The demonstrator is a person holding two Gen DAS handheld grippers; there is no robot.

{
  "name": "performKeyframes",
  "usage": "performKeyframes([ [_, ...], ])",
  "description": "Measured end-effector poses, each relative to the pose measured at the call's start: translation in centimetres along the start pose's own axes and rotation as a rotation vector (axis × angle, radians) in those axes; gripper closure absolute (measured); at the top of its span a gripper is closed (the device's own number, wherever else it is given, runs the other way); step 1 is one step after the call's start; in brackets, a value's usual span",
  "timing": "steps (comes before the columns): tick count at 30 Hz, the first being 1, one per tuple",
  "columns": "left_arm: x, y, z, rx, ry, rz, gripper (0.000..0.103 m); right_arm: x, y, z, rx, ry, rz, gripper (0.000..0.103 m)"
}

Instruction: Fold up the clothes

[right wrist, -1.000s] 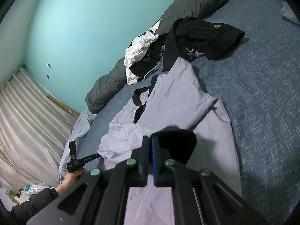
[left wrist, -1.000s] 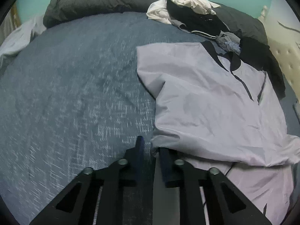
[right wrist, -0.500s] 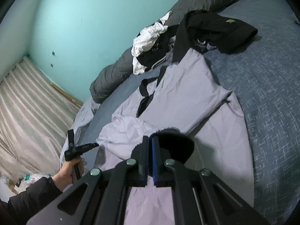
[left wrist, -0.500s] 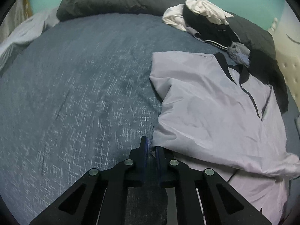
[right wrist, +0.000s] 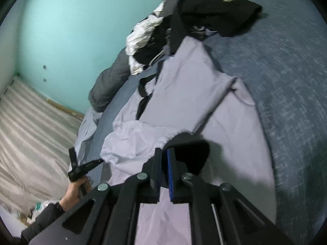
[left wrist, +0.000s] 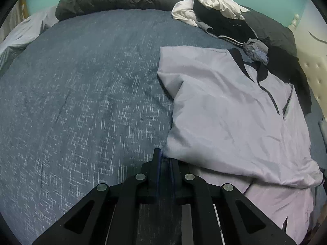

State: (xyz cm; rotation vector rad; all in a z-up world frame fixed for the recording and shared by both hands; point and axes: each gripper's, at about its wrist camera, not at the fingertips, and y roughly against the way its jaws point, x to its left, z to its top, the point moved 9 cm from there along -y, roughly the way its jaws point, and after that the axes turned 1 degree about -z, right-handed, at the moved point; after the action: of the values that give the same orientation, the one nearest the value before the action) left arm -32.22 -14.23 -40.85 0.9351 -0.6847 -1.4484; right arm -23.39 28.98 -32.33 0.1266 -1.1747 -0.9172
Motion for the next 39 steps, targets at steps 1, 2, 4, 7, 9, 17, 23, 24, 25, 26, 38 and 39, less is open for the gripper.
performKeyframes([
  [1,0.2,0.0,-0.2,0.002,0.005,0.001,0.095,-0.5,0.2,0.1,-0.008,-0.017,-0.019,0.091],
  [2,0.4,-0.1,-0.4,0.004,0.012,0.002,0.095,-1.0,0.4,0.3,-0.015,-0.034,-0.038,0.081],
  [4,0.9,-0.2,-0.7,0.008,0.026,0.004,0.095,-2.3,0.5,0.5,-0.023,-0.087,-0.067,0.061],
  [7,1.3,-0.1,-0.9,0.005,0.038,0.002,0.095,-3.7,-0.4,0.1,0.015,-0.135,-0.094,0.059],
  [9,1.4,0.1,-1.0,0.002,0.044,-0.003,0.095,-4.4,-1.3,-0.4,0.061,-0.156,-0.103,0.059],
  [17,0.6,0.8,-1.2,-0.019,0.033,-0.031,0.095,-3.9,-3.8,-1.5,0.126,-0.135,-0.096,0.073],
  [23,-0.3,0.5,-0.8,-0.018,0.020,-0.037,0.095,-3.2,-2.7,-1.0,0.086,-0.141,-0.042,0.100],
  [24,-0.4,0.4,-0.8,-0.016,0.015,-0.034,0.095,-3.1,-2.1,-0.7,0.070,-0.138,-0.041,0.100],
  [25,-0.4,0.2,-0.7,-0.014,0.009,-0.031,0.095,-3.0,-1.5,-0.5,0.054,-0.135,-0.039,0.100],
  [26,-0.5,0.1,-0.7,-0.012,0.002,-0.026,0.095,-2.9,-0.8,-0.2,0.035,-0.134,-0.037,0.100],
  [38,-1.7,-1.5,-0.5,-0.003,-0.082,0.028,0.093,-3.0,2.9,1.1,-0.067,-0.136,-0.043,0.101],
  [39,-1.9,-1.5,-0.5,-0.007,-0.092,0.032,0.095,-3.0,2.9,1.2,-0.069,-0.136,-0.040,0.101],
])
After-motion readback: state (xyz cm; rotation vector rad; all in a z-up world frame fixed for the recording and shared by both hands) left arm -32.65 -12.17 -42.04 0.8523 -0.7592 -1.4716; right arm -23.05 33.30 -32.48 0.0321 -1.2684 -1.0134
